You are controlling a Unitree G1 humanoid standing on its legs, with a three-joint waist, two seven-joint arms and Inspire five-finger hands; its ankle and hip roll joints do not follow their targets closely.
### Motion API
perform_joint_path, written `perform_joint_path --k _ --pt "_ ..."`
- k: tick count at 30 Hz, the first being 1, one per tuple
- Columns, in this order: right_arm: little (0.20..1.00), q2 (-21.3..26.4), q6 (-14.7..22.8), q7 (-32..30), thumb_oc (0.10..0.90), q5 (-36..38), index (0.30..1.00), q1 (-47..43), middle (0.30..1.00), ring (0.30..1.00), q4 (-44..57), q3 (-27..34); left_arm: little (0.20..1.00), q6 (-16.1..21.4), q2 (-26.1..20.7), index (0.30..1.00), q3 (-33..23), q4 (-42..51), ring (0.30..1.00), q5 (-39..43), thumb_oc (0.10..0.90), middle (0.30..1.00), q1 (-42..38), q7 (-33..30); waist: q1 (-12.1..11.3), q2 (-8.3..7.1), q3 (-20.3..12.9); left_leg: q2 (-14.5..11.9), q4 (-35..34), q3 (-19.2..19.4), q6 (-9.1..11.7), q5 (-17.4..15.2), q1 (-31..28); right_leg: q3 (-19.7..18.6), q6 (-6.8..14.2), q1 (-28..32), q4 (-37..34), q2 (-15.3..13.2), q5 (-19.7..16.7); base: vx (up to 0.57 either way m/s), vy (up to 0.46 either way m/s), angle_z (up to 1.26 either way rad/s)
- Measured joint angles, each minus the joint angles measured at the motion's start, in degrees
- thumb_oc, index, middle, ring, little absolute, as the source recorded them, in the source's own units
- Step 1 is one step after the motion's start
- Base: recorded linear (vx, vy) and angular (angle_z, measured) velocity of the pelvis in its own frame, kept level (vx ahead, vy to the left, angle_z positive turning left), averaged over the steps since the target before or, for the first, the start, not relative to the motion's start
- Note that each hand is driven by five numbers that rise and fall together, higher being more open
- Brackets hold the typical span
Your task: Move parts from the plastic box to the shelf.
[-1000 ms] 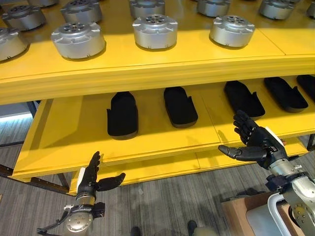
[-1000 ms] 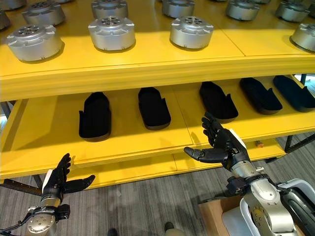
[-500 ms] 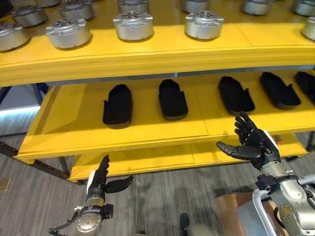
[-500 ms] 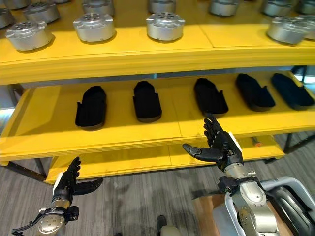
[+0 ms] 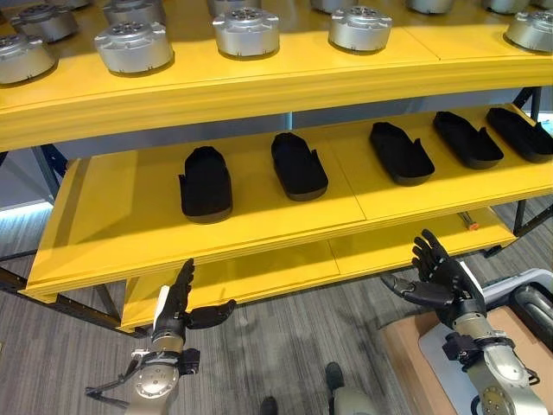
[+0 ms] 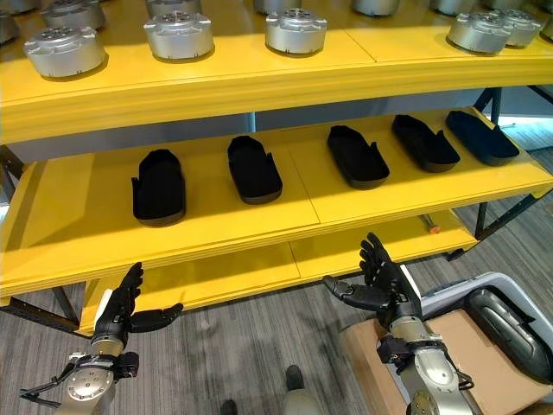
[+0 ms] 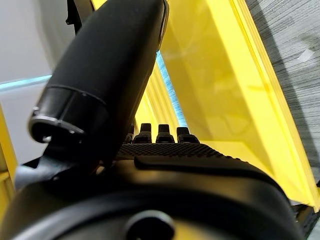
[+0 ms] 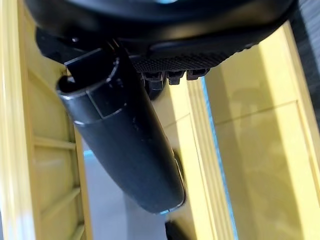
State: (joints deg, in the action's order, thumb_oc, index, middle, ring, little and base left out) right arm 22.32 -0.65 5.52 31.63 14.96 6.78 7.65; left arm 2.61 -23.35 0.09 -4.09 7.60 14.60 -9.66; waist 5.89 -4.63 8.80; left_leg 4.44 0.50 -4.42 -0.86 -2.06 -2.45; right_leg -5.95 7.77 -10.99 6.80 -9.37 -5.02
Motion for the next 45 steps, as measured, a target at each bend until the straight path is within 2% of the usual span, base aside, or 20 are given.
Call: perform_joint_path --k 2,3,4,5,7,8,10,11,13,14,15,16,17,20,22,25,29,41,42,45 --pt "1.0 -0.78 0.02 0.03 0.9 -0.34 1.0 -0.82 1.0 1.0 -0.29 -0.62 1.0 0.05 -1.45 1.0 -0.08 -0.01 1.0 -0.04 0.9 1.0 0.08 -0.19 -0.41 -0.83 0.97 0.09 1.32 3.7 -0.69 -0.57 -0.06 2.58 0.83 -1.3 -0.57 1.09 -5.04 -0.24 0.134 -0.62" --pt "1.0 -0.78 0.02 0.03 0.9 -0.34 1.0 -0.82 1.0 1.0 -0.29 -0.62 1.0 0.05 -1.45 1.0 -0.08 -0.01 1.0 -0.04 0.9 1.0 0.08 -0.19 -0.41 -0.83 0.97 0.09 1.32 3.7 -0.69 -0.57 -0.06 2.58 0.83 -1.3 -0.57 1.09 -5.04 -0.28 0.14 -1.04" --pt "1.0 -1.16 0.37 -0.04 0.9 -0.69 1.0 -1.88 1.0 1.0 -0.81 -0.94 1.0 0.07 -2.74 1.0 -0.16 -0.33 1.0 -0.13 0.9 1.0 -0.29 0.05 -1.01 -1.09 2.19 -1.05 2.21 7.17 -1.64 -1.19 -0.12 9.49 1.65 -1.55 -2.07 0.16 -7.13 -0.27 0.12 -0.8" --pt "1.0 -1.11 0.44 -0.21 0.9 -0.71 1.0 -1.65 1.0 1.0 -1.58 -0.79 1.0 0.06 -1.81 1.0 -0.27 -0.74 1.0 -0.14 0.9 1.0 -0.84 -0.17 -0.94 -1.02 2.35 -1.67 2.32 8.51 -2.4 -1.26 -0.07 12.59 0.32 -2.14 2.75 -0.59 -3.12 -0.33 0.123 -1.2" --pt "1.0 -0.86 0.44 -0.22 0.9 -1.16 1.0 -1.57 1.0 1.0 -2.1 -0.88 1.0 0.38 0.02 1.0 -0.38 -0.4 1.0 0.01 0.9 1.0 -0.42 -0.82 -2.74 1.39 2.9 -5.35 2.17 12.76 -2.09 -0.89 -0.25 14.93 -0.68 -3.17 16.85 -1.13 2.67 -0.16 0.022 -0.89" --pt "1.0 -0.86 0.44 -0.17 0.9 -1.16 1.0 -1.62 1.0 1.0 -2.08 -0.94 1.0 0.38 -0.02 1.0 -0.37 -0.36 1.0 0.01 0.9 1.0 -0.27 -0.88 -3.32 1.7 2.9 -5.84 2.26 12.87 -2.13 -0.92 -0.26 14.94 -0.69 -3.15 18.55 -1.71 3.81 -0.12 0.016 -0.76" --pt "1.0 -0.99 0.44 0.09 0.9 -1.2 1.0 -1.92 1.0 1.0 -2.0 -1.47 1.0 0.3 -0.33 1.0 -0.72 -0.39 1.0 0.05 0.9 1.0 0.13 -1.19 -4.11 1.71 2.9 -7.54 3.06 14.88 -1.63 -0.31 1.51 16.42 0.68 1.35 20.54 -6.7 7.49 -0.13 -0.002 -0.66" --pt "1.0 -1.04 0.44 0.13 0.9 -1.19 1.0 -1.99 1.0 1.0 -1.92 -1.59 1.0 0.29 -0.38 1.0 -0.75 -0.35 1.0 0.09 0.9 1.0 0.23 -1.19 -4.67 1.55 2.8 -8.17 3.15 16.11 -1.43 -0.17 1.63 16.61 1.04 3.46 19.29 -8.16 7.99 -0.1 -0.056 -0.78" --pt "1.0 -1.44 0.44 0.21 0.9 -1.21 1.0 -2.27 1.0 1.0 -1.31 -3.07 1.0 0.27 -0.87 1.0 -1.49 -0.05 1.0 0.1 0.9 1.0 1.44 -1.16 -5.32 0.3 2.42 -8.45 3.03 18.68 -0.61 0.22 1.62 17.92 0.44 8.82 12.14 -10.61 3.95 -0.05 -0.078 -0.86" --pt "1.0 -1.51 0.43 0.27 0.9 -1.2 1.0 -2.82 1.0 1.0 -0.65 -4.11 1.0 0.25 -0.56 1.0 -2.56 0.15 1.0 0.11 0.9 1.0 2.24 -1.15 -6.05 -0.11 2.38 -8.46 2.62 20.34 0.07 0.61 1.75 19.39 1.73 9.58 8.0 -9.92 5.09 -0.02 -0.119 -1.12" --pt "1.0 -1.56 0.33 0.35 0.9 -1.21 1.0 -3.3 1.0 1.0 -0.66 -4.47 1.0 0.26 -0.16 1.0 -2.77 0.24 1.0 0.1 0.9 1.0 3.13 -1.15 -6.19 0.36 2.27 -9.22 1.81 20.99 1.35 1.54 1.35 20.83 1.96 9.29 4.74 -8.85 5.43 -0.01 -0.156 -1.28" --pt "1.0 -1.55 0.33 0.37 0.9 -1.2 1.0 -3.54 1.0 1.0 -0.62 -4.56 1.0 0.26 0.01 1.0 -2.79 0.38 1.0 0.09 0.9 1.0 3.77 -1.11 -6.16 0.49 2.17 -9.57 1.25 21.37 1.96 1.97 1.2 20.99 2.02 9.72 2.0 -8.09 5.51 0.01 -0.078 -1.33" --pt "1.0 -1.15 0.23 0.2 0.9 -1.2 1.0 -2.14 1.0 1.0 -0.66 -3.29 1.0 0.23 2.43 1.0 -2.73 0.57 1.0 0.08 0.9 1.0 4.6 -0.64 -4.31 1.84 1.46 -11.18 -0.35 21.84 3.22 3.11 1.13 20.41 1.85 10.3 -3.38 -5.5 4.09 0.02 -0.163 -0.92" --pt "1.0 0.21 -0.22 -0.07 0.9 -1.21 1.0 2.35 1.0 1.0 -0.8 -1.24 1.0 0.28 5.31 1.0 -2.42 1.51 1.0 0.11 0.9 1.0 4.31 0.3 -2.51 2.55 0.73 -12.77 -1.45 22.77 4.01 3.59 -0.24 18.96 1.56 9.94 -4.17 -3.54 3.88 0.02 -0.175 -0.51" --pt "1.0 0.56 -0.25 0.11 0.9 -1.19 1.0 3.06 1.0 1.0 -0.73 -0.98 1.0 0.29 5.44 1.0 -2.66 1.58 1.0 0.13 0.9 1.0 5.12 0.44 -1.95 2.61 -0.58 -13.51 -2.53 25.57 4.1 3.52 -0.67 16.22 0.91 8.3 -5.79 -2.49 3.04 0.01 -0.15 -0.63" --pt "1.0 0.47 -0.25 0.31 0.9 -1.14 1.0 3.35 1.0 1.0 -0.73 -0.15 1.0 0.3 5.67 1.0 -2.59 1.69 1.0 0.25 0.9 1.0 5.14 1.27 0.05 3.75 -1.4 -13.75 -4.06 27.11 6.04 4.85 -0.75 15.04 0.94 7.73 -7.99 -2.03 1.27 0.0 -0.115 -0.32" --pt "1.0 0.54 -0.42 1.17 0.9 -1.12 1.0 4.97 1.0 1.0 -0.37 -0.18 1.0 0.29 6.29 1.0 -2.58 1.76 1.0 0.25 0.9 1.0 6.93 1.73 0.22 5.17 -2.39 -13.27 -4.95 29.54 6.0 5.11 -1.94 12.47 0.65 8.54 -11.6 -1.38 -2.09 -0.01 -0.112 -0.36" --pt "1.0 0.72 -0.48 1.42 0.9 -1.13 1.0 5.11 1.0 1.0 -0.38 0.32 1.0 0.29 6.27 1.0 -2.15 1.77 1.0 0.22 0.9 1.0 7.01 3.0 0.92 6.37 -2.75 -15.68 -4.96 30.56 5.69 5.15 -2.59 11.08 0.36 8.39 -12.08 0.87 -2.04 0.0 -0.145 -0.07" --pt "1.0 0.6 -0.44 1.4 0.9 -1.12 1.0 5.22 1.0 1.0 -0.38 0.63 1.0 0.29 6.24 1.0 -1.89 1.75 1.0 0.21 0.9 1.0 7.01 2.98 1.66 6.72 -2.73 -16.0 -4.62 30.17 6.32 5.62 -2.5 11.13 0.12 8.44 -11.63 1.33 -1.96 -0.07 -0.195 0.03" --pt "1.0 0.54 -0.25 1.31 0.9 -1.12 1.0 5.51 1.0 1.0 -0.65 1.06 1.0 0.29 6.15 1.0 -1.49 1.58 1.0 0.16 0.9 1.0 6.29 2.99 2.23 7.36 -2.58 -17.81 -2.69 29.11 5.08 5.12 -2.32 10.93 -1.53 8.38 -9.9 3.15 -0.69 0.07 -0.295 -0.04"
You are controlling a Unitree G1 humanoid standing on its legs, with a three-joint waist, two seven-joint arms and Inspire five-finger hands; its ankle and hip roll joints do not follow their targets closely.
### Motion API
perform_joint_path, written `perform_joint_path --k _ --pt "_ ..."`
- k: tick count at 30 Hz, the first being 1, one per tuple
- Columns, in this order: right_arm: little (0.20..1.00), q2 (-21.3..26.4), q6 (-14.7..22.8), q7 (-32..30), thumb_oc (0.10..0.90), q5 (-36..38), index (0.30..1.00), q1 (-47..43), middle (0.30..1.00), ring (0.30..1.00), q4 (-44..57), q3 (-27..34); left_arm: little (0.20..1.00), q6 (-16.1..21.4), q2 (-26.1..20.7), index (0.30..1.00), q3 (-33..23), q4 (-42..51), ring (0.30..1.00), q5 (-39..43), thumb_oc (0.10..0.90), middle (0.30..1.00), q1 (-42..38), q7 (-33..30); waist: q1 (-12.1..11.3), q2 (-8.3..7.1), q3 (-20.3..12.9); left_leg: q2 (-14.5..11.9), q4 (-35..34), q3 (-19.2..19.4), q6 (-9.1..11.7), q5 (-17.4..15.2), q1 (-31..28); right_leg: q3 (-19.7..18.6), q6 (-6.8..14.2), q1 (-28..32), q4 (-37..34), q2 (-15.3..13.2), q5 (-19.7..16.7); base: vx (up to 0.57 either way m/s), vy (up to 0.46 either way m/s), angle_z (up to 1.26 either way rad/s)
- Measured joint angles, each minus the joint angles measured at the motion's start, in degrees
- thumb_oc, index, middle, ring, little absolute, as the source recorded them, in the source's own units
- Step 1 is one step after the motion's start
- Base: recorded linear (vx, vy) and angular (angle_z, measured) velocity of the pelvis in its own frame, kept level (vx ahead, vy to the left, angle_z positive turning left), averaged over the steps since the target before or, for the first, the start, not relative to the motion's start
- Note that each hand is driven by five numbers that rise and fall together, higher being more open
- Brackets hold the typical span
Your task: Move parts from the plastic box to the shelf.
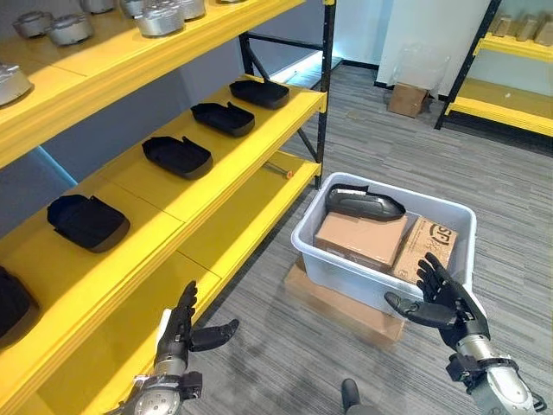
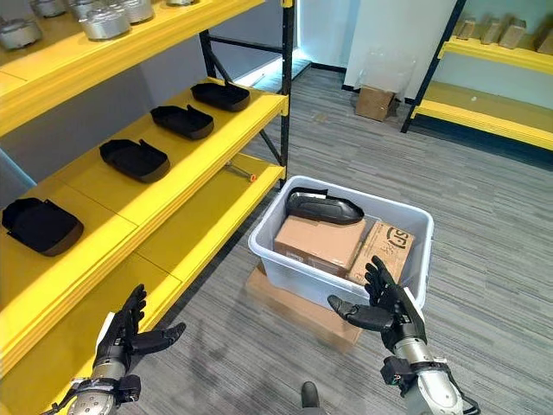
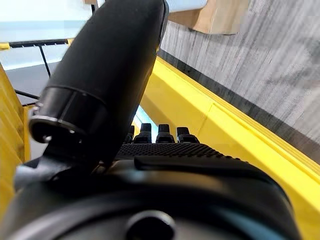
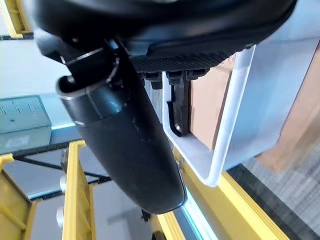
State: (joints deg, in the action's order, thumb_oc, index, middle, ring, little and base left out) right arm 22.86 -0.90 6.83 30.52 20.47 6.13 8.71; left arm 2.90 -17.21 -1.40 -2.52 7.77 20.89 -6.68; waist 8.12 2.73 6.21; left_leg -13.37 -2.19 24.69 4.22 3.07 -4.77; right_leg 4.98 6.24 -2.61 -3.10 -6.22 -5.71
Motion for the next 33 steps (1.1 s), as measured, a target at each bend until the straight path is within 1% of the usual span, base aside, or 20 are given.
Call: perform_joint_path --k 2,4,5,6,7,8,11,13,14,15,16,17,18,19,21,23,24,28,30,33 --pt "1.0 -0.04 0.0 0.05 0.9 0.03 1.0 -0.15 1.0 1.0 -0.23 -0.09 1.0 0.01 -0.18 1.0 -0.12 -0.16 1.0 -0.12 0.9 1.0 -0.67 -0.05 -0.94 -0.56 0.51 -2.81 4.82 -2.22 -0.41 -0.02 0.15 -0.86 -2.49 -2.95 8.41 2.06 5.01 -0.04 -0.303 -0.28" --pt "1.0 -0.26 0.04 0.18 0.9 0.05 1.0 -0.36 1.0 1.0 -0.11 -0.09 1.0 0.0 -0.82 1.0 -0.18 -1.02 1.0 -0.12 0.9 1.0 -1.01 -0.09 -2.07 -2.94 1.24 -2.93 9.5 -7.01 -3.41 2.26 1.14 -3.1 -3.97 -3.58 11.9 1.94 7.09 -0.02 -0.073 -0.46" --pt "1.0 -0.17 0.58 0.12 0.9 0.07 1.0 -0.6 1.0 1.0 0.11 0.33 1.0 -0.01 -1.29 1.0 -0.13 -1.44 1.0 -0.13 0.9 1.0 -0.88 -0.05 -2.26 -4.22 1.3 -3.01 12.13 -9.34 -3.8 4.64 2.85 -3.86 -4.15 -3.17 11.75 1.41 7.24 0.12 -0.104 -0.27" --pt "1.0 -0.07 1.24 -0.23 0.9 0.06 1.0 -0.46 1.0 1.0 0.15 1.89 1.0 0.0 -1.02 1.0 0.22 -1.5 1.0 -0.13 0.9 1.0 -1.5 0.29 -2.13 -5.03 2.18 -2.02 15.77 -13.75 -3.32 4.09 5.49 -4.51 -5.43 -3.15 11.63 1.62 7.32 0.11 -0.103 -0.21" --pt "1.0 0.06 1.23 -1.06 0.9 0.06 1.0 -0.57 1.0 1.0 0.03 2.98 1.0 0.1 -0.12 1.0 0.3 -1.32 1.0 -0.11 0.9 1.0 -1.37 0.37 -2.76 -5.77 2.63 1.96 16.19 -18.66 -1.66 -0.59 7.16 -6.26 -6.42 -3.22 10.81 1.0 6.46 0.27 -0.045 -0.26" --pt "1.0 0.27 1.24 -1.25 0.9 0.05 1.0 -0.79 1.0 1.0 0.01 4.37 1.0 0.16 0.97 1.0 0.44 -1.22 1.0 -0.11 0.9 1.0 -1.58 0.43 -3.97 -6.03 3.55 8.66 13.19 -23.3 -2.32 -3.97 9.39 -8.14 -6.7 -2.77 8.19 0.07 5.69 0.19 0.001 -0.37" --pt "1.0 0.07 1.28 -1.24 0.9 0.07 1.0 -0.23 1.0 1.0 -0.35 3.65 1.0 0.12 0.69 1.0 0.45 -2.0 1.0 -0.08 0.9 1.0 -1.43 0.02 -4.48 -5.55 4.55 9.31 9.6 -22.13 -1.73 -3.74 13.41 -8.44 -7.08 -2.28 7.85 0.88 5.5 0.23 0.023 -0.23" --pt "1.0 0.35 1.49 -1.21 0.9 0.02 1.0 -0.6 1.0 1.0 -0.43 3.08 1.0 0.13 0.78 1.0 0.88 -3.12 1.0 -0.11 0.9 1.0 -2.59 -0.2 -5.42 -5.24 5.96 10.88 5.33 -25.9 -0.72 -3.42 15.39 -10.4 -7.04 -2.81 7.21 0.84 5.66 0.19 0.023 -0.54" --pt "1.0 0.72 1.49 -1.19 0.9 -0.01 1.0 -1.31 1.0 1.0 -0.58 2.74 1.0 0.07 1.31 1.0 0.96 -4.26 1.0 -0.13 0.9 1.0 -3.01 -0.22 -5.7 -3.97 6.6 11.56 3.5 -28.09 -0.64 -3.9 16.22 -11.91 -6.85 -1.91 4.59 1.37 5.57 0.27 0.079 -0.89" --pt "1.0 2.06 1.56 -1.06 0.9 0.0 1.0 -1.45 1.0 1.0 -0.14 2.7 1.0 0.05 2.46 1.0 0.89 -4.2 1.0 -0.13 0.9 1.0 -2.65 -0.27 -7.06 -0.08 6.93 9.4 1.31 -29.55 -1.23 -8.26 15.57 -12.29 -5.84 -3.04 7.37 4.98 5.66 0.35 0.135 -1.39" --pt "1.0 1.93 1.67 -0.63 0.9 -0.07 1.0 -2.48 1.0 1.0 -0.75 1.87 1.0 0.62 1.28 1.0 -0.12 -2.68 1.0 -0.15 0.9 1.0 -1.59 -0.28 -9.71 0.64 8.09 6.64 1.08 -29.96 3.74 -4.28 14.46 -9.29 -4.47 -8.35 25.94 8.36 12.82 0.34 0.169 -1.42" --pt "1.0 0.32 1.5 -0.56 0.9 -0.08 1.0 -2.52 1.0 1.0 -1.61 0.55 1.0 0.81 -0.94 1.0 -0.94 -2.44 1.0 -0.15 0.9 1.0 -1.72 -0.62 -10.51 -2.98 8.56 8.22 3.29 -28.99 3.97 -2.67 14.01 -9.48 -6.22 -9.89 31.8 7.3 17.83 0.25 0.168 -0.96" --pt "1.0 -0.61 1.34 0.26 0.9 -0.09 1.0 -2.59 1.0 1.0 -2.08 0.2 1.0 0.79 -1.73 1.0 -1.69 -3.28 1.0 -0.14 0.9 1.0 -2.21 -0.81 -9.81 -4.66 9.39 9.34 7.42 -29.83 3.85 -2.67 14.88 -9.38 -7.91 -8.63 30.98 6.45 20.84 0.26 0.186 -0.52" --pt "1.0 -0.64 1.36 0.48 0.9 -0.08 1.0 -2.63 1.0 1.0 -1.87 0.2 1.0 0.66 -1.63 1.0 -1.62 -3.83 1.0 -0.13 0.9 1.0 -1.7 -1.35 -9.8 -4.34 9.14 9.41 9.48 -30.97 2.6 -2.54 16.93 -11.61 -7.8 -7.81 27.38 7.59 20.27 0.3 0.214 -0.45" --pt "1.0 -0.68 1.63 0.66 0.9 -0.08 1.0 -2.45 1.0 1.0 -1.73 1.46 1.0 0.76 -1.12 1.0 -1.56 -3.73 1.0 -0.1 0.9 1.0 -1.65 -1.31 -9.75 -3.15 8.78 9.09 8.36 -29.56 1.01 -2.79 17.96 -13.11 -7.44 -5.88 21.1 7.66 18.37 0.3 0.215 -0.64" --pt "1.0 -0.23 1.58 0.46 0.9 -0.08 1.0 -0.4 1.0 1.0 -1.58 2.56 1.0 0.98 -0.23 1.0 -1.53 -3.63 1.0 -0.03 0.9 1.0 -2.11 -1.34 -9.37 -2.05 8.52 8.45 6.84 -26.98 -0.7 1.4 16.26 -13.9 -5.63 -3.85 19.14 7.09 15.82 0.28 0.212 -0.37" --pt "1.0 -0.83 1.5 0.49 0.9 -0.07 1.0 0.65 1.0 1.0 -1.48 2.37 1.0 1.03 -0.13 1.0 -1.48 -3.61 1.0 0.09 0.9 1.0 -3.27 -1.43 -8.29 -3.02 7.97 9.88 7.79 -26.06 -1.37 0.55 15.67 -14.6 -4.89 -2.83 17.75 5.35 16.82 0.22 0.196 -0.15" --pt "1.0 -0.96 1.51 0.94 0.9 -0.06 1.0 0.3 1.0 1.0 0.46 0.59 1.0 1.26 -1.24 1.0 -1.23 -2.66 1.0 0.44 0.9 1.0 -4.35 -1.57 -8.14 -3.7 7.01 12.06 7.88 -21.05 -4.4 -0.59 15.9 -15.66 -2.65 -2.66 16.04 1.09 17.21 0.12 0.129 -0.41" --pt "1.0 -1.22 1.33 1.3 0.9 -0.07 1.0 -0.13 1.0 1.0 0.52 -0.75 1.0 1.34 -2.93 1.0 -0.89 -1.86 1.0 0.52 0.9 1.0 -5.56 -1.83 -7.88 -5.06 6.49 13.83 8.23 -19.42 -5.29 -1.29 15.86 -15.53 -0.21 -0.08 12.49 -2.26 16.02 0.16 0.171 -0.27" --pt "1.0 -1.23 1.07 1.34 0.9 -0.07 1.0 -2.93 1.0 1.0 0.44 -1.65 1.0 1.34 -4.19 1.0 -0.87 -1.79 1.0 0.67 0.9 1.0 -7.02 -1.83 -7.69 -5.72 6.16 14.48 8.2 -18.69 -5.73 -1.59 16.14 -15.38 1.28 2.12 7.03 -3.5 14.63 0.11 0.104 -0.13"
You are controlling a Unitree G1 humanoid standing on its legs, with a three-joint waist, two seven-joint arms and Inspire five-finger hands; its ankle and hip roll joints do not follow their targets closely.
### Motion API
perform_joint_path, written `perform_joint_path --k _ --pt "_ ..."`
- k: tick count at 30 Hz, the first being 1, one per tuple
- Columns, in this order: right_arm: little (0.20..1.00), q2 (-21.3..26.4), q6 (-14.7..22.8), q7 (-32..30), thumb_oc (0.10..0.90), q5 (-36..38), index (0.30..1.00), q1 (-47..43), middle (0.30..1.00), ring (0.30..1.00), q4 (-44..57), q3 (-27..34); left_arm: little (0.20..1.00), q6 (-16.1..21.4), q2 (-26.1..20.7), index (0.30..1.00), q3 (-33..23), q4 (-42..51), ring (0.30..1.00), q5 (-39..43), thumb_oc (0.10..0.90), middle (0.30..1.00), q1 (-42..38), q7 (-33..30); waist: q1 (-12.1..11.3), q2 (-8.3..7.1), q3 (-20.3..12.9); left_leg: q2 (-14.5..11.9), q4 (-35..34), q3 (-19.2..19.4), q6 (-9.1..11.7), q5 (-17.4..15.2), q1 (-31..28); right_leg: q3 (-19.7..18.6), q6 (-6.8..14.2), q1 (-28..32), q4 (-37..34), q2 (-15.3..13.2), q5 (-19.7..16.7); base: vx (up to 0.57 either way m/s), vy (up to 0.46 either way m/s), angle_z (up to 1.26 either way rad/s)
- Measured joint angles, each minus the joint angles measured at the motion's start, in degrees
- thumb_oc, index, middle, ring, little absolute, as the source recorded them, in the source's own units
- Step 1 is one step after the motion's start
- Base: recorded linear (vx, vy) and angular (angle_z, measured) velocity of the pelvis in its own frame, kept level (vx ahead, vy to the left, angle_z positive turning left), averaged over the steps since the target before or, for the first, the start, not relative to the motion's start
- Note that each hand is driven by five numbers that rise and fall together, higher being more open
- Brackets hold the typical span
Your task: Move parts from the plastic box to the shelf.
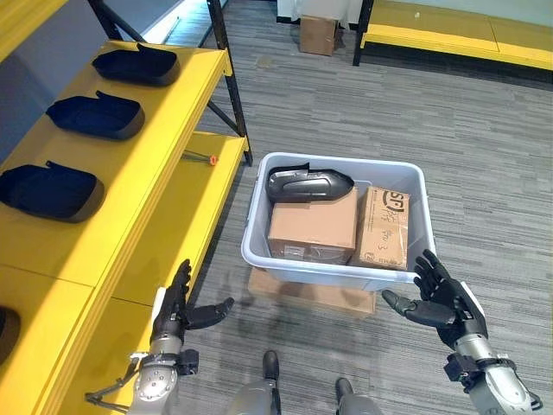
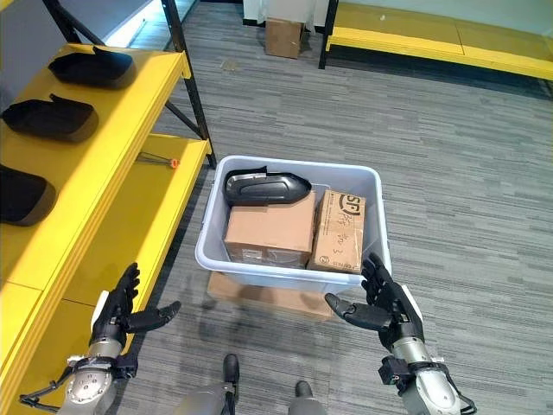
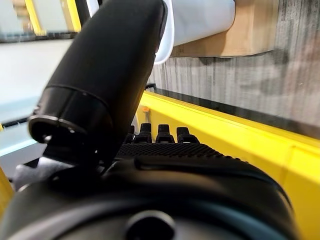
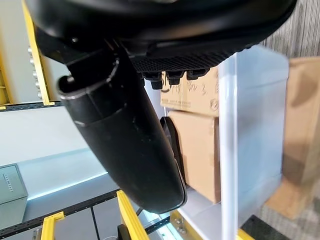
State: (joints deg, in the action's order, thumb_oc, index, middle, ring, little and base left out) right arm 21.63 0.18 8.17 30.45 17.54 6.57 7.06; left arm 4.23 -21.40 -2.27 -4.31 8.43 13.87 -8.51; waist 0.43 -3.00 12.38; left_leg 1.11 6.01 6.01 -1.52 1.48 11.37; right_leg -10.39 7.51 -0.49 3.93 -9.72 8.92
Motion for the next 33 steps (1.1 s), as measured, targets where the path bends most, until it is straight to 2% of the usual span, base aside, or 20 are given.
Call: perform_joint_path --k 3,7,9,10,11,12,13,15,16,17,19,22,23,24,25,26,27,28,30,33 --pt "1.0 0.27 -0.05 -0.05 0.9 0.01 1.0 -0.74 1.0 1.0 0.08 0.27 1.0 0.0 -0.02 1.0 0.17 0.25 1.0 0.22 0.9 1.0 0.11 0.01 0.21 -0.53 -0.36 -0.13 -0.1 0.01 -0.07 -0.24 0.02 0.13 -0.01 0.85 -2.12 0.01 -0.94 0.12 0.125 -0.02" --pt "1.0 1.63 -0.55 -0.17 0.9 0.01 1.0 -1.85 1.0 1.0 0.09 0.54 1.0 -0.15 -0.04 1.0 1.09 0.19 1.0 0.23 0.9 1.0 1.08 0.09 0.89 -1.18 -0.84 -0.39 -0.06 0.46 0.05 -1.09 1.58 -0.05 0.02 -1.27 -1.48 0.11 -0.89 0.11 0.116 -0.07" --pt "1.0 1.55 -0.86 -0.14 0.9 0.0 1.0 -1.96 1.0 1.0 0.06 0.51 1.0 -0.2 -0.43 1.0 1.41 0.12 1.0 0.22 0.9 1.0 0.68 0.11 0.86 -1.46 -0.9 0.36 0.84 0.7 -0.25 -2.02 1.74 0.02 0.17 -1.48 -0.61 0.29 -0.74 0.09 0.17 -0.07" --pt "1.0 1.64 -1.2 -0.18 0.9 -0.01 1.0 -1.91 1.0 1.0 0.06 0.53 1.0 -0.22 -0.88 1.0 2.25 -0.53 1.0 0.18 0.9 1.0 -0.03 0.12 1.16 -0.69 -0.94 -0.1 0.62 -0.1 -1.2 -2.65 1.73 0.29 0.94 -5.01 6.62 1.66 -0.26 -0.03 0.131 -0.04" --pt "1.0 1.48 -1.17 -0.16 0.9 0.0 1.0 -2.23 1.0 1.0 0.24 0.53 1.0 -0.22 -1.24 1.0 2.72 -0.67 1.0 0.17 0.9 1.0 0.02 0.25 1.45 0.03 -1.18 -1.12 -0.28 -0.13 -1.28 -1.13 1.64 0.81 1.96 -8.76 13.12 2.45 0.22 0.01 0.163 -0.05" --pt "1.0 1.02 -1.12 -0.02 0.9 -0.03 1.0 -1.61 1.0 1.0 0.49 -0.03 1.0 0.05 -2.88 1.0 2.96 0.61 1.0 0.11 0.9 1.0 -0.08 0.32 2.17 -1.17 -1.49 -0.34 -1.19 0.23 -1.19 -0.95 0.87 1.99 2.93 -11.45 18.91 2.52 -0.18 0.07 0.185 -0.08" --pt "1.0 0.64 -1.07 -0.17 0.9 -0.04 1.0 -2.43 1.0 1.0 0.32 -0.92 1.0 -0.16 -4.48 1.0 2.98 0.62 1.0 -0.01 0.9 1.0 0.03 0.32 2.11 -1.44 -1.21 -0.99 -1.52 1.04 -1.26 -0.91 0.3 5.05 3.31 -14.06 23.7 1.94 -1.12 0.1 0.091 -0.24" --pt "1.0 -0.61 -1.03 -0.25 0.9 -0.04 1.0 -2.85 1.0 1.0 0.32 -1.47 1.0 -0.84 -5.35 1.0 2.64 0.33 1.0 -0.34 0.9 1.0 0.36 0.31 2.65 -0.74 -0.74 -1.73 -2.83 1.4 -1.74 -0.61 -2.01 10.61 2.2 -16.96 28.62 0.73 -2.26 0.08 0.001 -0.26" --pt "1.0 -0.6 -0.9 -0.39 0.9 -0.04 1.0 -2.31 1.0 1.0 0.61 -1.63 1.0 -0.83 -5.18 1.0 2.6 0.41 1.0 -0.35 0.9 1.0 0.3 0.16 2.7 -0.38 -0.6 -1.8 -2.96 1.39 -1.8 -0.65 -2.49 11.08 1.58 -16.57 27.14 0.71 -1.26 0.1 -0.077 -0.13" --pt "1.0 -0.54 -0.83 -0.53 0.9 -0.05 1.0 -1.66 1.0 1.0 0.64 -2.04 1.0 -0.49 -4.82 1.0 2.13 0.53 1.0 -0.35 0.9 1.0 0.17 -0.03 2.73 -0.34 -0.58 -1.97 -3.08 1.72 -1.81 -0.66 -2.88 11.65 1.23 -15.87 21.09 0.32 -1.33 0.08 -0.115 -0.07" --pt "1.0 -0.53 -0.84 -0.7 0.9 -0.05 1.0 -2.14 1.0 1.0 0.61 -2.59 1.0 -0.47 -4.65 1.0 1.73 0.41 1.0 -0.35 0.9 1.0 -0.77 -0.3 2.32 -0.11 -0.1 -2.17 -3.28 2.3 -1.64 -0.55 -2.49 13.06 1.17 -16.29 13.27 -1.43 -1.52 0.08 -0.132 -0.18" --pt "1.0 -0.58 -0.82 -0.91 0.9 -0.06 1.0 -3.65 1.0 1.0 0.49 -4.38 1.0 -0.49 -4.26 1.0 1.49 -0.94 1.0 -0.36 0.9 1.0 -0.68 -0.97 2.14 -1.06 1.33 -1.98 -3.02 2.88 -0.75 -0.57 -2.87 17.46 2.45 -14.13 -2.6 -7.54 -8.95 0.1 -0.164 -0.12" --pt "1.0 -0.58 -0.83 -0.84 0.9 -0.08 1.0 -3.57 1.0 1.0 0.49 -4.48 1.0 -0.49 -4.24 1.0 1.48 -0.95 1.0 -0.37 0.9 1.0 -0.59 -1.02 2.16 -1.26 1.61 -2.09 -3.07 2.91 -0.34 -0.76 -2.96 18.34 2.42 -13.37 -4.24 -8.41 -10.22 0.1 -0.11 0.05" --pt "1.0 -0.58 -0.88 -0.85 0.9 -0.11 1.0 -3.23 1.0 1.0 0.48 -4.49 1.0 -0.48 -4.33 1.0 1.34 -0.94 1.0 -0.39 0.9 1.0 -0.19 -1.04 1.98 -2.11 2.25 -2.05 -3.27 2.63 0.69 -0.61 -3.54 19.34 2.41 -12.03 -5.39 -9.22 -11.55 0.07 -0.067 0.24" --pt "1.0 -0.61 -0.88 -0.83 0.9 -0.17 1.0 -2.62 1.0 1.0 0.5 -4.48 1.0 -0.5 -4.32 1.0 1.18 -0.95 1.0 -0.55 0.9 1.0 0.43 -0.97 1.9 -2.93 2.47 -1.82 -3.48 1.91 1.49 -0.5 -4.1 19.37 2.23 -10.25 -5.78 -9.12 -11.91 0.15 -0.184 0.45" --pt "1.0 -0.45 -0.88 -0.79 0.9 -0.77 1.0 -1.3 1.0 1.0 0.58 -4.33 1.0 -0.49 -4.05 1.0 1.0 -0.87 1.0 -0.87 0.9 1.0 0.76 -0.9 1.86 -4.24 2.52 -1.36 -3.28 0.91 2.5 -0.82 -4.62 18.78 2.6 -7.61 -6.97 -8.48 -14.16 0.13 -0.179 0.54" --pt "1.0 -0.2 -0.97 -0.83 0.9 -1.11 1.0 -1.18 1.0 1.0 0.39 -3.88 1.0 -0.53 -3.21 1.0 1.06 -0.77 1.0 -0.86 0.9 1.0 1.19 -0.84 1.99 -3.76 2.75 -2.26 -3.53 0.06 3.47 -0.88 -4.52 19.3 3.52 -7.51 -6.7 -7.79 -17.76 0.13 -0.184 0.46" --pt "1.0 -0.01 -1.03 -0.86 0.9 -1.1 1.0 -1.25 1.0 1.0 0.39 -3.53 1.0 -0.54 -2.35 1.0 1.07 -0.79 1.0 -0.85 0.9 1.0 1.4 -0.77 2.31 -2.84 2.87 -3.22 -3.55 -0.5 3.65 -0.84 -4.29 19.66 3.31 -7.44 -6.6 -7.12 -17.74 0.1 -0.17 0.27" --pt "1.0 1.98 -1.21 -0.66 0.9 -1.09 1.0 -1.69 1.0 1.0 0.43 -3.03 1.0 -0.54 0.63 1.0 1.3 0.0 1.0 -0.83 0.9 1.0 3.58 -0.32 2.49 0.45 2.74 -6.57 -5.51 -1.48 5.05 0.21 -4.56 21.74 2.09 -7.12 -7.54 -3.65 -17.4 0.08 -0.163 0.09" --pt "1.0 3.49 -1.45 -0.68 0.9 -1.09 1.0 -1.85 1.0 1.0 0.45 -1.27 1.0 -0.54 1.91 1.0 1.96 0.76 1.0 -0.82 0.9 1.0 4.25 0.51 2.55 2.03 2.6 -8.95 -6.46 -1.65 6.19 1.37 -4.72 22.26 0.29 -6.77 -8.39 -0.86 -17.53 0.04 -0.136 -0.03"
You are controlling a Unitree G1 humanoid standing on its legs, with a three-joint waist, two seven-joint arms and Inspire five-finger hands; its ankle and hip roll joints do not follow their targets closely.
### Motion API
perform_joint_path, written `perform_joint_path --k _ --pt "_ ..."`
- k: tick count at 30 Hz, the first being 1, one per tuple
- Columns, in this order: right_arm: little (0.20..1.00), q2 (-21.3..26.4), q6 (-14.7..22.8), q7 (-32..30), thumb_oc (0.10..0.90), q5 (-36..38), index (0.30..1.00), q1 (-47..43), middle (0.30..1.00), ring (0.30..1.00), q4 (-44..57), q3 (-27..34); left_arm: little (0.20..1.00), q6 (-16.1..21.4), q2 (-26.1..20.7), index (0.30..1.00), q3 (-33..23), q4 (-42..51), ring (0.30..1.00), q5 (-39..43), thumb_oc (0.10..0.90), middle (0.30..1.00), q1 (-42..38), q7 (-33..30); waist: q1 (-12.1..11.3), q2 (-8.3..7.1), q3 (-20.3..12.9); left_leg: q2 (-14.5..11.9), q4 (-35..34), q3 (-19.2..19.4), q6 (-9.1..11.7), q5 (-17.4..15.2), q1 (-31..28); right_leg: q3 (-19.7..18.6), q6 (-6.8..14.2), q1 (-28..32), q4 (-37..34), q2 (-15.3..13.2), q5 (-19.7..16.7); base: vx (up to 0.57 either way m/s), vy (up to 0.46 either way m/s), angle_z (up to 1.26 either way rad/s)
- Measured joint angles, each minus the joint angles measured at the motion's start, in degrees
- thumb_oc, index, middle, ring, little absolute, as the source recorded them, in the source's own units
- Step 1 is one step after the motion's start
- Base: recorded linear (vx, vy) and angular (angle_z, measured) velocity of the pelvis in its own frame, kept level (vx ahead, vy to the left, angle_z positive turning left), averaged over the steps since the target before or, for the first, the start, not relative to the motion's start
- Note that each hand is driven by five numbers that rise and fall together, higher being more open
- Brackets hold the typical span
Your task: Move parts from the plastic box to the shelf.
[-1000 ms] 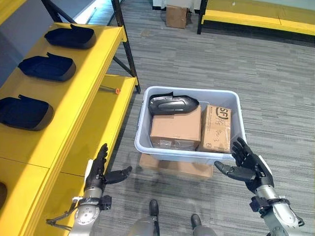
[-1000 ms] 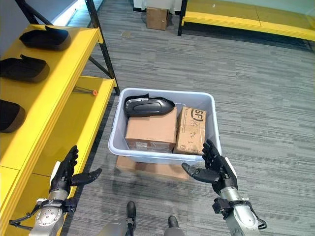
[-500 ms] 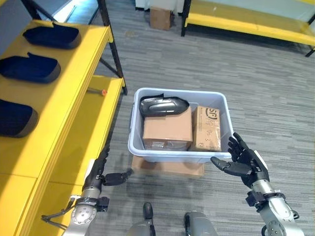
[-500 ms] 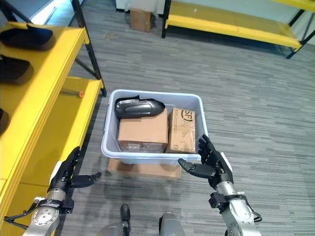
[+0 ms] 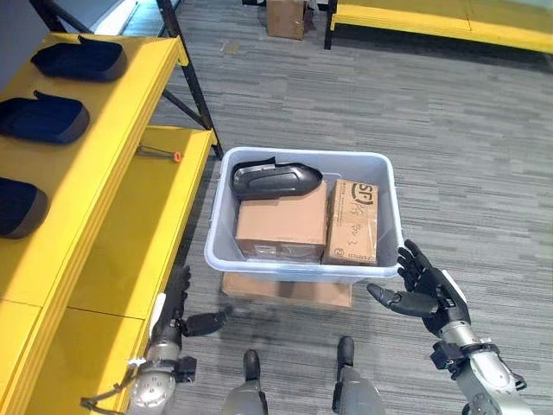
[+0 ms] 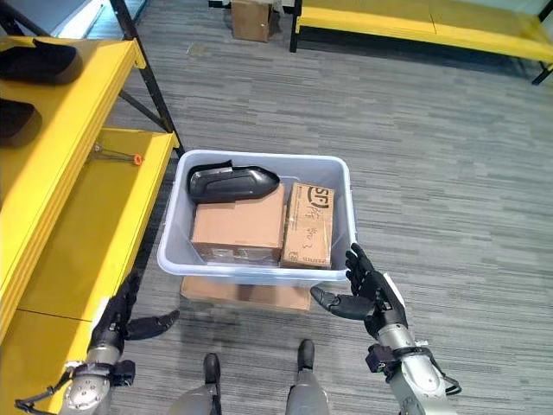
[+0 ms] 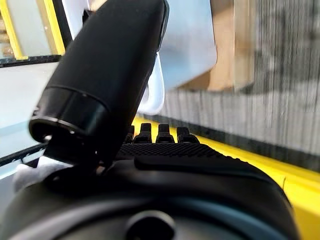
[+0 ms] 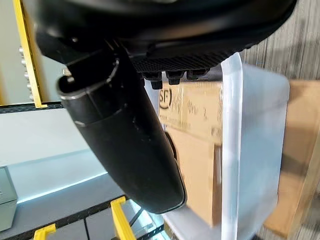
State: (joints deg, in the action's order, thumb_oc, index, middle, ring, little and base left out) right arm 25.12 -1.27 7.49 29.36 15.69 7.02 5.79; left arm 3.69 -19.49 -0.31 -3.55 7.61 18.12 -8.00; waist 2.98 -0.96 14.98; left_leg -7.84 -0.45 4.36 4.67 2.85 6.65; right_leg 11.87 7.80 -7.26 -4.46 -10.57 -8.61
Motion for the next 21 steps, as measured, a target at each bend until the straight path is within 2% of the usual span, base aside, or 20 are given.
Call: perform_joint_path --k 3,15,21 --pt "1.0 0.31 -0.03 0.0 0.9 0.0 1.0 -0.6 1.0 1.0 0.07 1.44 1.0 -0.01 0.25 1.0 0.03 0.27 1.0 0.01 0.9 1.0 -1.36 0.06 0.02 0.09 0.0 -1.37 -1.12 0.06 1.12 0.75 -1.01 0.98 -0.75 0.81 -0.35 1.34 0.31 0.05 -0.127 -0.01" --pt "1.0 0.67 -0.11 0.1 0.9 -0.05 1.0 -1.1 1.0 1.0 0.28 0.9 1.0 -0.03 0.21 1.0 -0.29 1.87 1.0 0.61 0.9 1.0 -0.62 0.04 -0.32 0.45 -0.04 -1.6 -3.01 0.25 1.1 0.71 -3.23 0.37 -0.6 1.74 0.45 1.66 1.75 0.03 -0.086 0.01" --pt "1.0 0.96 -0.32 0.08 0.9 -0.07 1.0 -0.36 1.0 1.0 0.27 0.84 1.0 -0.06 0.23 1.0 -0.25 1.9 1.0 1.04 0.9 1.0 -0.75 0.06 -0.09 1.09 -0.09 -2.47 -3.0 0.2 0.52 0.35 -4.75 0.12 -0.84 1.72 3.65 2.18 3.95 0.03 -0.131 -0.01"
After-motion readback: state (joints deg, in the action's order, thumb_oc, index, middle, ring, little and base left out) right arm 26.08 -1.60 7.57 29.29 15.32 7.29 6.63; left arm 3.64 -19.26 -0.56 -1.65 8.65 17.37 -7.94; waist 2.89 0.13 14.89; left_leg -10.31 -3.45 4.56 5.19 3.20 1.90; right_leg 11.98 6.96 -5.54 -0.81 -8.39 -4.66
